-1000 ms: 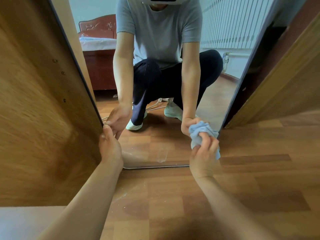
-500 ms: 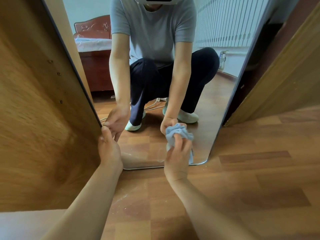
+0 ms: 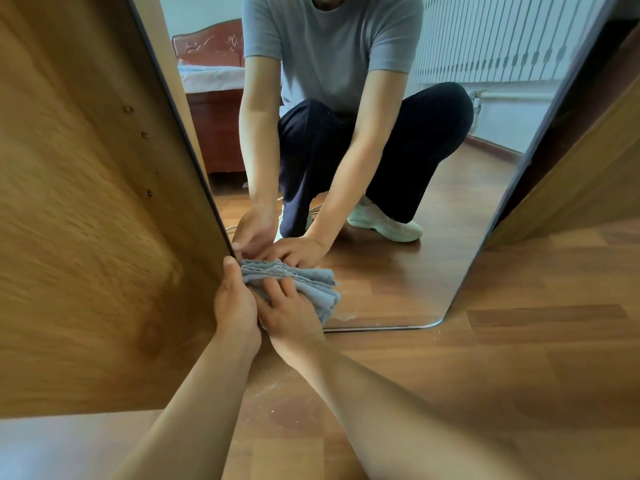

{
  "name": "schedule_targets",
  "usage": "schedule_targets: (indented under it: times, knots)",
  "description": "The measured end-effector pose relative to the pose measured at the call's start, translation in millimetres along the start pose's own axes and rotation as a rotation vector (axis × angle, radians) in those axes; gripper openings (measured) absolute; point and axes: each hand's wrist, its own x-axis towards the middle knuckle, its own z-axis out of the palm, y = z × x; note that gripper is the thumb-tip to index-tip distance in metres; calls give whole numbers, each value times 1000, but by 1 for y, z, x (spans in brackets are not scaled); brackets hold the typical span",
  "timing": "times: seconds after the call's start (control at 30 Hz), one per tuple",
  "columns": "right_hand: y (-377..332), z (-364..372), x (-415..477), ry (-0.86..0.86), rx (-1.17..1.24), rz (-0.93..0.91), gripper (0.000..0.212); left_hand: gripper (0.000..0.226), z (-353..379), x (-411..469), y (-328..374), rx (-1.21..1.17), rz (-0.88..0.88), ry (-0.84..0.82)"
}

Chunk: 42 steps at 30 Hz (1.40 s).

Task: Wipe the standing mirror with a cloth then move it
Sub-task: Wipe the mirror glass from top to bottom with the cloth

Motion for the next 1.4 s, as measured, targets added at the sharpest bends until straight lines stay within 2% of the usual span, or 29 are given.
schedule_targets:
  times: [0.17,0.23,0.33,0.47,0.63,0.8,1.07,1.17,1.4]
  knots:
    - [16,0,-13,-20,-107,-152,35,35,-5,0,-12,52,-62,8]
    - [24,1,-23,-55,-140,-154,44,38,-5,3,-17,86,-45,27]
    - [35,-5,-36,-84,-157,-93,59,50,-1,4,-21,141,-12,48]
    - [51,-15,-48,-67,-174,-38,70,54,4,2,-27,197,23,67]
    - [71,-23,-64,11,-200,33,58,56,8,4,-30,251,29,98]
    - [89,-33,-80,61,-232,107,65,55,10,4,-31,260,30,105]
    - [122,-50,-105,46,-226,213,71,56,15,5,-36,243,54,119]
    - [128,-54,-114,42,-220,301,74,55,14,4,-35,205,53,114]
    - [140,-56,-130,180,-252,594,72,55,15,5,-36,138,14,146]
